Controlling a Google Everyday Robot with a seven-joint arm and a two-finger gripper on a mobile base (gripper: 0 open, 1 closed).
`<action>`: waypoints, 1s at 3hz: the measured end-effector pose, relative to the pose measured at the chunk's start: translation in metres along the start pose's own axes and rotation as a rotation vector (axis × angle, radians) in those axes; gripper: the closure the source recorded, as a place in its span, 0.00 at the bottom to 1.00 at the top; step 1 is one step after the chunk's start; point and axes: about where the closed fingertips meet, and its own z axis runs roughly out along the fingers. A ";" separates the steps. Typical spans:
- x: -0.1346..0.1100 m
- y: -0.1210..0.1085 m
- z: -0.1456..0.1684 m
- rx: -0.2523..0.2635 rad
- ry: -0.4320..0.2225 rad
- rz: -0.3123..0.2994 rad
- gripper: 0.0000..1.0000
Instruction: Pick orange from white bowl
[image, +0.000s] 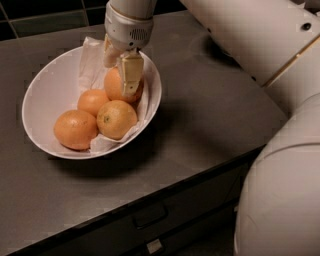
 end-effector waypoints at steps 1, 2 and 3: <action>0.001 0.000 0.001 -0.002 0.000 0.002 0.35; 0.004 0.002 0.008 -0.011 -0.004 0.006 0.35; 0.007 0.003 0.013 -0.017 -0.008 0.012 0.34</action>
Offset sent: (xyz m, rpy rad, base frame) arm -0.0096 -0.0149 -0.0169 -0.0414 0.0615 0.0043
